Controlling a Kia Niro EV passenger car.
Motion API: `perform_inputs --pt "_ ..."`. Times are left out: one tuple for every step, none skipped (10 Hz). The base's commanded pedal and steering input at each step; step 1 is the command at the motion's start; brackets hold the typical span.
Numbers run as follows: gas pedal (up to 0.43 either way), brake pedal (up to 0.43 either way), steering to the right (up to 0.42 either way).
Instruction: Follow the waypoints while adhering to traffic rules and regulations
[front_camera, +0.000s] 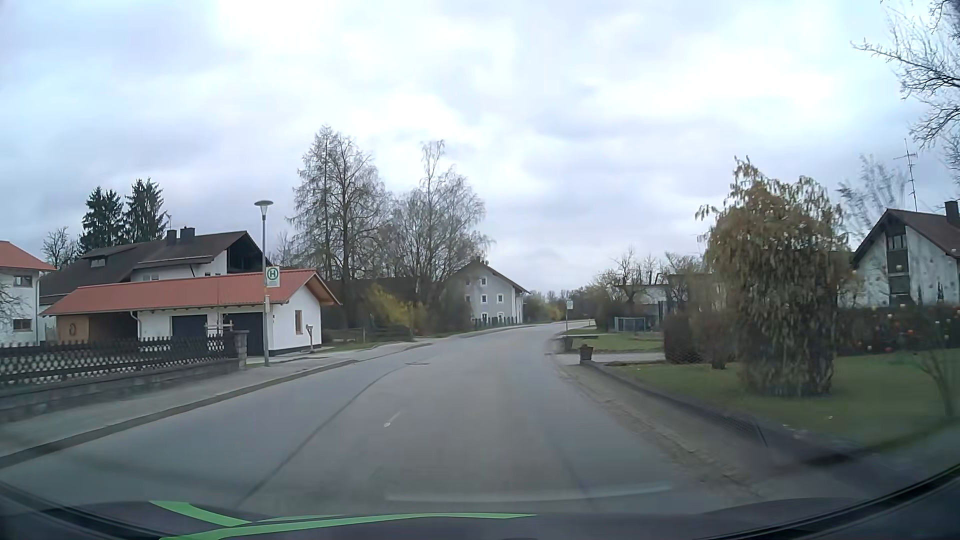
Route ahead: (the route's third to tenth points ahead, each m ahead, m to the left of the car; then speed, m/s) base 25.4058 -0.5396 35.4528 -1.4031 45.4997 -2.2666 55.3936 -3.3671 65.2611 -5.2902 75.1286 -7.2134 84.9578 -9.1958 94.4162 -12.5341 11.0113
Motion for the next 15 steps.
perform_inputs --pt "0.087 0.0 0.007" --pt "0.098 0.0 0.008" --pt "0.098 0.0 0.011" --pt "0.11 0.0 0.013" --pt "0.11 0.0 0.013" --pt "0.11 0.0 0.013" --pt "0.11 0.0 0.013" --pt "0.118 0.0 0.013" --pt "0.118 0.0 0.013" --pt "0.118 0.0 0.014" --pt "0.118 0.0 0.014" --pt "0.118 0.0 0.014" --pt "0.118 0.0 0.015" --pt "0.118 0.0 0.015" --pt "0.118 0.0 0.015"
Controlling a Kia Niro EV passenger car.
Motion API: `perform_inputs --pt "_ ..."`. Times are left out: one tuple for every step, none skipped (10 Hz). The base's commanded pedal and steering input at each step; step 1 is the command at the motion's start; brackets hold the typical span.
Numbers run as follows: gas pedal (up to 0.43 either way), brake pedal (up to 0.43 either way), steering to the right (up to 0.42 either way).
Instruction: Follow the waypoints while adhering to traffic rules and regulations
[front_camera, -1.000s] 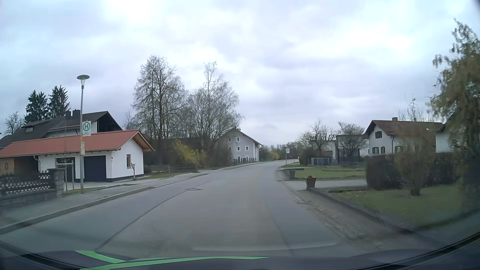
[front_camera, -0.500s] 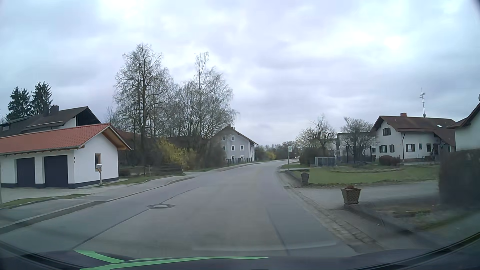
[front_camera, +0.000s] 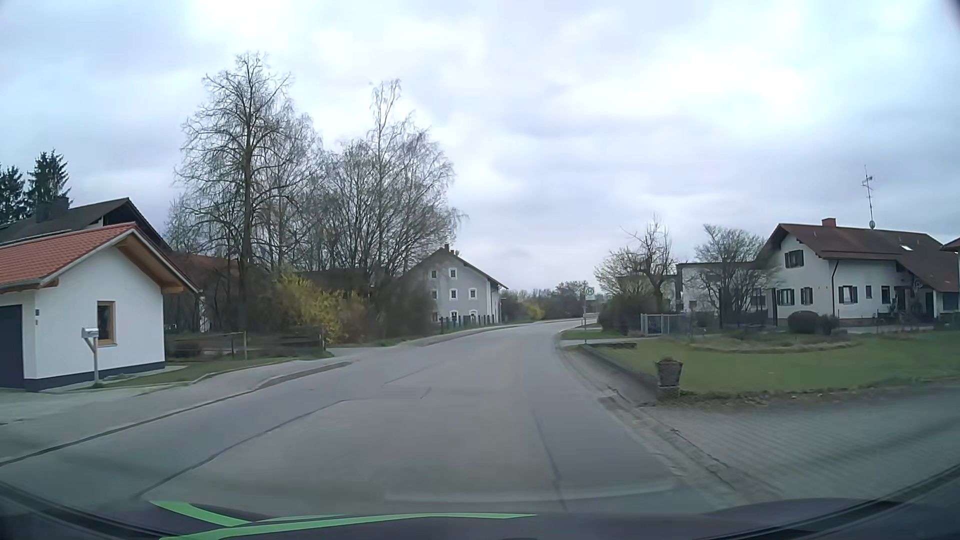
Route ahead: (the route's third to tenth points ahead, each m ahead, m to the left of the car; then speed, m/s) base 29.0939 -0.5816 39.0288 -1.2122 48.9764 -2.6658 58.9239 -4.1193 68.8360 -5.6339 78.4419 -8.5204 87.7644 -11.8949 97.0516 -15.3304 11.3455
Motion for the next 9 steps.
perform_inputs --pt "0.13 0.0 0.016" --pt "0.13 0.0 0.015" --pt "0.13 0.0 0.016" --pt "0.13 0.0 0.017" --pt "0.13 0.0 0.017" --pt "0.13 0.0 0.017" --pt "0.13 0.0 0.018" --pt "0.13 0.0 0.017" --pt "0.13 0.0 0.018"
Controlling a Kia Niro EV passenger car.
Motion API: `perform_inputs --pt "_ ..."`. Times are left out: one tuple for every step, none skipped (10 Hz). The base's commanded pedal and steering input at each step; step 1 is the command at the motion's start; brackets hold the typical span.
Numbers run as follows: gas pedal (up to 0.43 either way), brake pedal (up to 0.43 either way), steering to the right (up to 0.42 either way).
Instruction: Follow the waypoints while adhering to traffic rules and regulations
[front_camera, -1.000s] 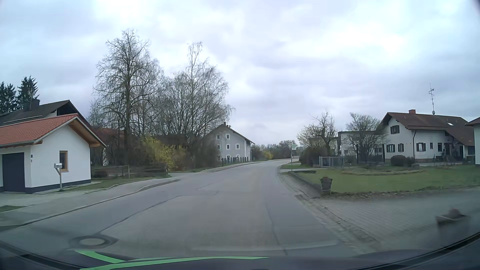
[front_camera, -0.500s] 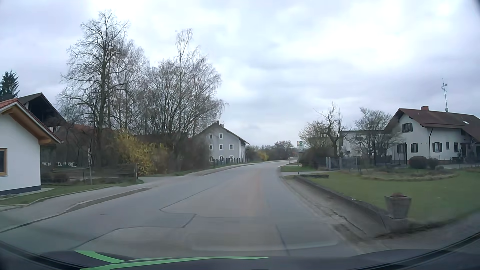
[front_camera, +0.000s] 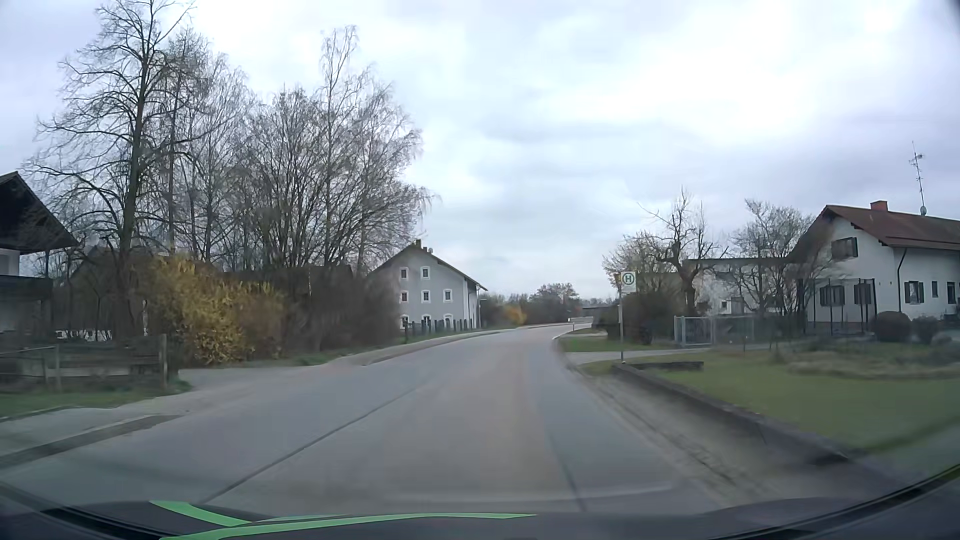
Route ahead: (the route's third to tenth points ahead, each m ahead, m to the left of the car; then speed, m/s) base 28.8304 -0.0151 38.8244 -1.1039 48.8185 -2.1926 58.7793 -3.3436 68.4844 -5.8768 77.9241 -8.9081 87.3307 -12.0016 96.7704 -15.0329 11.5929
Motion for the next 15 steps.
perform_inputs --pt "0.13 0.0 0.018" --pt "0.13 0.0 0.018" --pt "0.13 0.0 0.019" --pt "0.13 0.0 0.019" --pt "0.13 0.0 0.019" --pt "0.13 0.0 0.019" --pt "0.13 0.0 0.019" --pt "0.13 0.0 0.019" --pt "0.13 0.0 0.019" --pt "0.13 0.0 0.019" --pt "0.13 0.0 0.019" --pt "0.13 0.0 0.019" --pt "0.13 0.0 0.018" --pt "0.13 0.0 0.018" --pt "0.13 0.0 0.018"
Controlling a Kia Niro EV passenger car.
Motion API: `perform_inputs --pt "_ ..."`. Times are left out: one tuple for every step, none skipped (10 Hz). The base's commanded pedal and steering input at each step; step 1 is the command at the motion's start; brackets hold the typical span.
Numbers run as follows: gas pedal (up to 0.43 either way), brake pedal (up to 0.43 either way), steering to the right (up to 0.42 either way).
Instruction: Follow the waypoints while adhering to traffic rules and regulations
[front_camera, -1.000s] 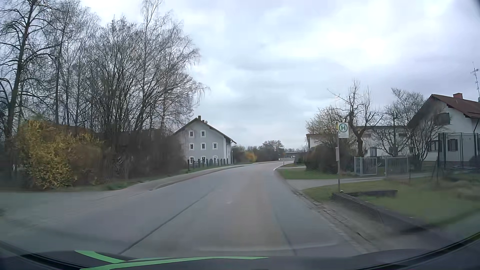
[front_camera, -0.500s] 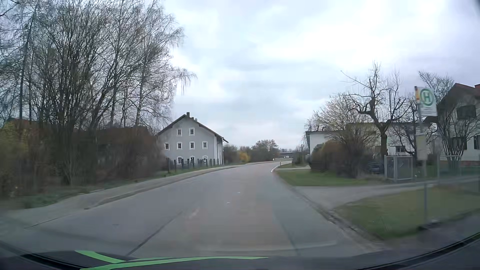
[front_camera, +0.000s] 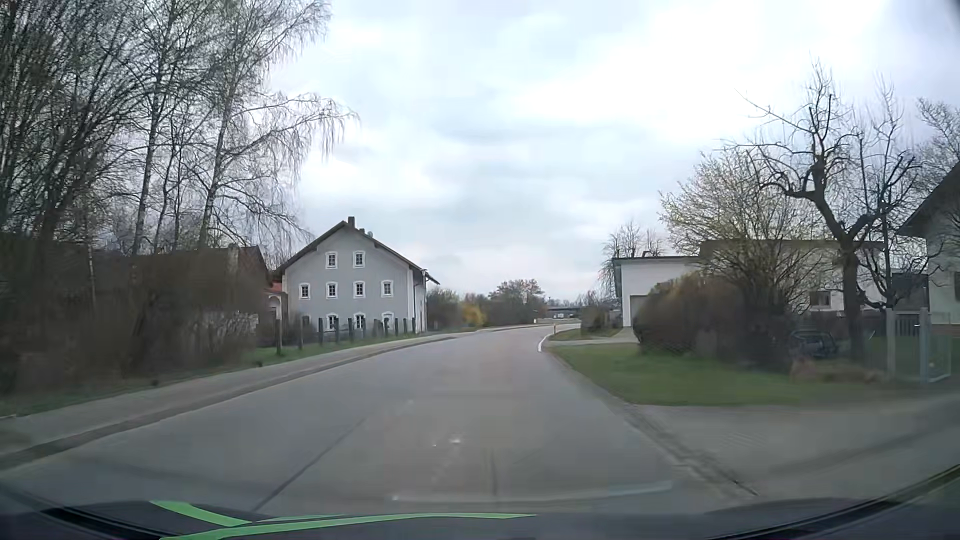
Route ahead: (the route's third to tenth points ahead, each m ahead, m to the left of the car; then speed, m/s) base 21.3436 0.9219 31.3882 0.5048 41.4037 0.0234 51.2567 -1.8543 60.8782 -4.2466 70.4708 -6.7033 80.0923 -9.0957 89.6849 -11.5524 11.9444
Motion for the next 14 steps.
perform_inputs --pt "0.13 0.0 0.015" --pt "0.13 0.0 0.012" --pt "0.13 0.0 0.012" --pt "0.13 0.0 0.012" --pt "0.13 0.0 0.012" --pt "0.13 0.0 0.011" --pt "0.13 0.0 0.012" --pt "0.13 0.0 0.012" --pt "0.13 0.0 0.012" --pt "0.13 0.0 0.012" --pt "0.13 0.0 0.012" --pt "0.13 0.0 0.013" --pt "0.13 0.0 0.013" --pt "0.118 0.0 0.013"
